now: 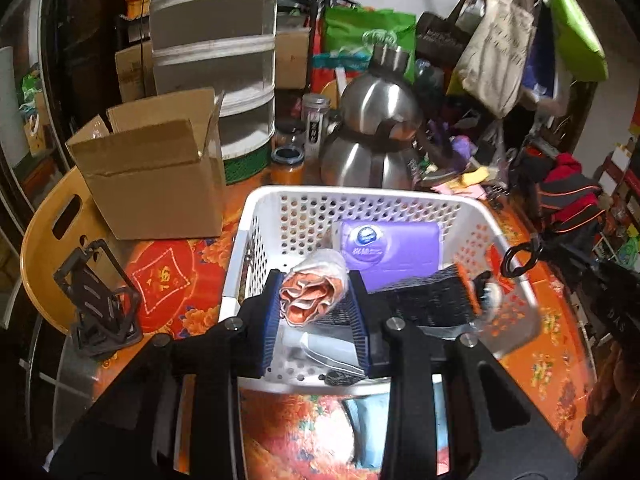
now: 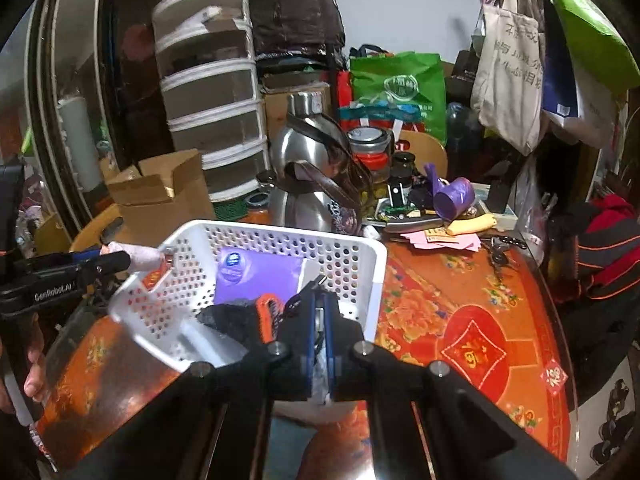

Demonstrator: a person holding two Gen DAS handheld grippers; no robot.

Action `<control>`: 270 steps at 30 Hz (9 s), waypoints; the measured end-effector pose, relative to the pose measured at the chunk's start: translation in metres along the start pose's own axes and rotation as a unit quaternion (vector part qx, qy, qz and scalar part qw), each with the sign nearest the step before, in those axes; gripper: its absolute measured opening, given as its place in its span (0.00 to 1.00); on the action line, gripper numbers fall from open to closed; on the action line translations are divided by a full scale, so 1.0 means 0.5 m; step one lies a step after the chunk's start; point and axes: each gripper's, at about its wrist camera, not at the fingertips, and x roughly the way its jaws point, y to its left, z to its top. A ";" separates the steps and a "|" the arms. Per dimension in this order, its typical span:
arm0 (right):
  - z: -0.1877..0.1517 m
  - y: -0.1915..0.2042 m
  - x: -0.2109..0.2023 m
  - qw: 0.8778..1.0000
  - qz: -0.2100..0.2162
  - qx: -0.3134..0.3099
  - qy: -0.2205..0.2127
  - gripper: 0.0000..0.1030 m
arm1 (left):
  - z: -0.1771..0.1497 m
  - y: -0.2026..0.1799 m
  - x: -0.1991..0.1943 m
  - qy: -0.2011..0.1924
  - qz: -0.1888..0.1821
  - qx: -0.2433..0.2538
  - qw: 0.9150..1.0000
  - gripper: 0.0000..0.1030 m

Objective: Organize soft objects

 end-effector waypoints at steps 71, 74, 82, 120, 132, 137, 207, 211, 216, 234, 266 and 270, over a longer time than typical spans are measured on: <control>-0.330 0.024 0.071 0.990 0.071 0.037 0.112 0.68 | -0.382 -0.078 0.064 0.064 -0.024 0.035 0.997 0.84; -0.336 0.024 0.085 0.989 0.073 0.038 0.121 0.67 | -0.382 -0.078 0.074 0.069 -0.034 0.027 0.997 0.83; -0.337 0.035 0.095 0.985 0.107 0.038 0.130 0.49 | -0.384 -0.091 0.090 0.075 -0.076 0.020 0.994 0.64; -0.331 0.109 0.015 0.992 0.098 -0.026 0.070 0.22 | -0.404 -0.119 -0.044 -0.012 -0.080 0.062 0.995 0.30; -0.264 0.139 -0.098 0.994 0.096 -0.044 0.017 0.22 | -0.352 -0.111 -0.192 -0.067 -0.079 0.065 0.992 0.30; -0.212 0.150 -0.123 0.994 0.096 -0.051 0.000 0.22 | -0.305 -0.110 -0.231 -0.088 -0.071 0.067 0.991 0.30; -0.110 0.078 0.030 0.999 0.039 -0.023 0.012 0.82 | -0.165 -0.042 -0.018 -0.029 -0.013 0.011 0.999 0.81; -0.143 0.058 -0.014 0.998 0.061 -0.007 0.016 0.82 | -0.233 -0.046 -0.060 -0.008 -0.011 0.010 1.000 0.81; -0.244 0.033 -0.068 0.998 0.058 -0.003 0.034 0.82 | -0.356 -0.045 -0.096 0.031 -0.024 0.003 0.999 0.81; -0.485 0.027 -0.118 0.991 0.088 0.004 0.103 0.77 | -0.578 -0.141 -0.090 0.107 -0.083 0.009 0.991 0.81; -0.494 0.083 -0.093 0.988 0.092 -0.043 0.115 0.23 | -0.571 -0.171 -0.066 0.097 -0.142 0.000 0.985 0.23; -0.489 0.078 -0.100 0.989 0.094 -0.036 0.104 0.14 | -0.570 -0.165 -0.069 0.093 -0.141 -0.001 0.986 0.22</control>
